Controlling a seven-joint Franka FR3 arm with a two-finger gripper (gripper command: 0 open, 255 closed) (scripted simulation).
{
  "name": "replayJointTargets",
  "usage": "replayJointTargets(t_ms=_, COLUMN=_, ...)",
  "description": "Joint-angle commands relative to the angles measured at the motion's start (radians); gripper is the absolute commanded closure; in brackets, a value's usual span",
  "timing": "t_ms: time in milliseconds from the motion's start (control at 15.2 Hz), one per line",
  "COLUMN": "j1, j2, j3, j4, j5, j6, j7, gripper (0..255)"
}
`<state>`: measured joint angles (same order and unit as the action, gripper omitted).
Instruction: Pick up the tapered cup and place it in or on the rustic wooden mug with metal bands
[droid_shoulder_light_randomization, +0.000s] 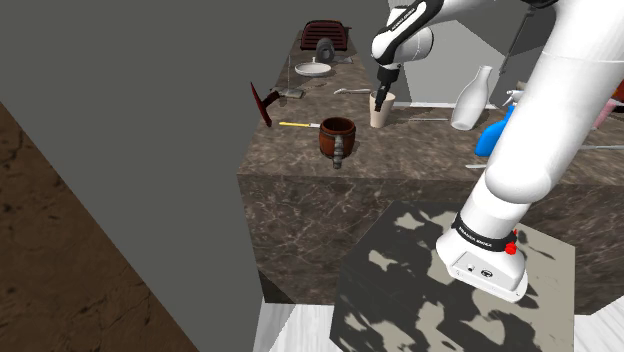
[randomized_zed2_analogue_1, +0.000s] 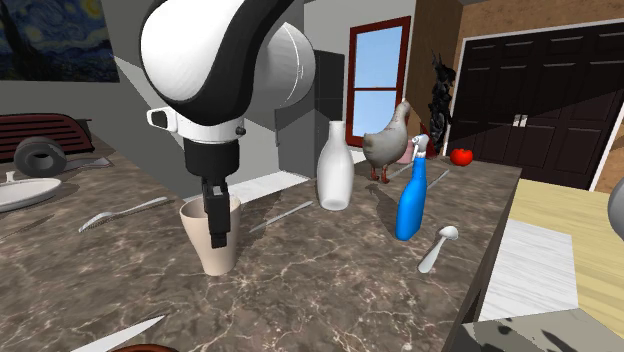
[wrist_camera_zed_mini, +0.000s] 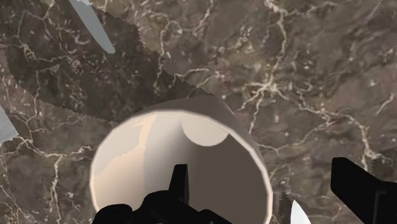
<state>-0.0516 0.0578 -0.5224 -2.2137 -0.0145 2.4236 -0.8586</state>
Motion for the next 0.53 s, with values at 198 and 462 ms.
replayJointTargets(t_ms=198, j1=-0.001, j2=0.008, j3=0.0, j4=0.002, j5=0.006, j6=0.006, j7=-0.004, gripper=0)
replayJointTargets(t_ms=462, j1=-0.001, j2=0.008, j3=0.0, j4=0.002, j5=0.006, j6=0.006, j7=-0.004, gripper=255)
